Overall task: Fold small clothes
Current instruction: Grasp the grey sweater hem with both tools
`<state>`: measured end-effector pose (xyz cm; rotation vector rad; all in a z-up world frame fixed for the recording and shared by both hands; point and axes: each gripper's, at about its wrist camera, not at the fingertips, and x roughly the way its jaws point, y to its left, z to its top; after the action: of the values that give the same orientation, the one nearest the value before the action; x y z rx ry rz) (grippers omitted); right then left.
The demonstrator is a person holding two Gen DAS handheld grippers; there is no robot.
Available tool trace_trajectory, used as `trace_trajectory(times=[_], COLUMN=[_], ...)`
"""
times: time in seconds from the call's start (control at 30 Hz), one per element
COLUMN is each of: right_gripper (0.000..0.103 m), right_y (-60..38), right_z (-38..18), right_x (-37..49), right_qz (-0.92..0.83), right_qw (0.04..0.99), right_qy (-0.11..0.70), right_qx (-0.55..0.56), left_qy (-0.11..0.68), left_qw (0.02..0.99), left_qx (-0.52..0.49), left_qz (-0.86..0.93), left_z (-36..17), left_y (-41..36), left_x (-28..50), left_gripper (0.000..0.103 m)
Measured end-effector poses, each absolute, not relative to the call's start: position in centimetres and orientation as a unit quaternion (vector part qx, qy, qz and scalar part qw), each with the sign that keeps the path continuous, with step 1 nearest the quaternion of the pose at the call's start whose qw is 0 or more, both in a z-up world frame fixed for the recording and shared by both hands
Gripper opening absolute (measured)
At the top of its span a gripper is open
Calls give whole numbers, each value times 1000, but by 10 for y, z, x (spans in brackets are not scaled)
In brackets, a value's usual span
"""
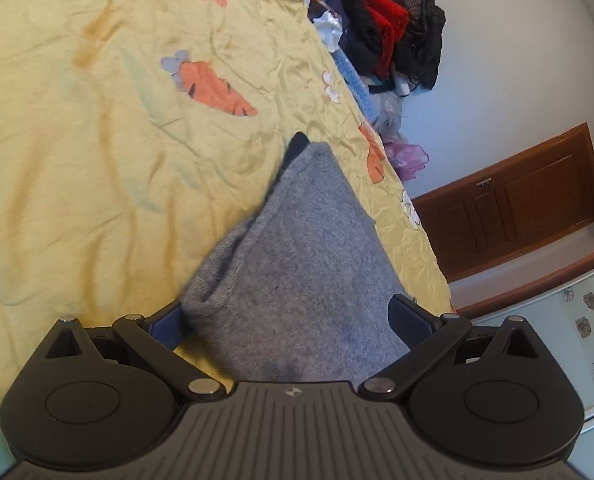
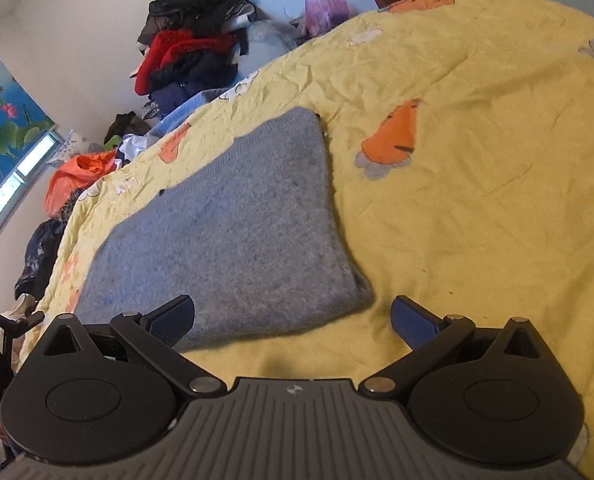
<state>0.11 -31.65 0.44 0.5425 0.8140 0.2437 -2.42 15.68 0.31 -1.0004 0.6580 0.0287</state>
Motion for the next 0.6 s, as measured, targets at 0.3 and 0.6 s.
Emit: trace_trajectory(times=[0.3, 0.6], right_gripper=[82, 13], right_y=[-315, -317], right_z=[-5, -21], right_x=[32, 42], right_qz=[133, 110], right_qw=[831, 811], right_qy=[387, 401], right_qx=[376, 411], left_qy=[309, 343], left_qw=[857, 853], left_qx=[-406, -386], left_qz=[68, 74], left_z=[0, 1], left_y=[143, 151], left_x=[-12, -4], left_gripper=[34, 7])
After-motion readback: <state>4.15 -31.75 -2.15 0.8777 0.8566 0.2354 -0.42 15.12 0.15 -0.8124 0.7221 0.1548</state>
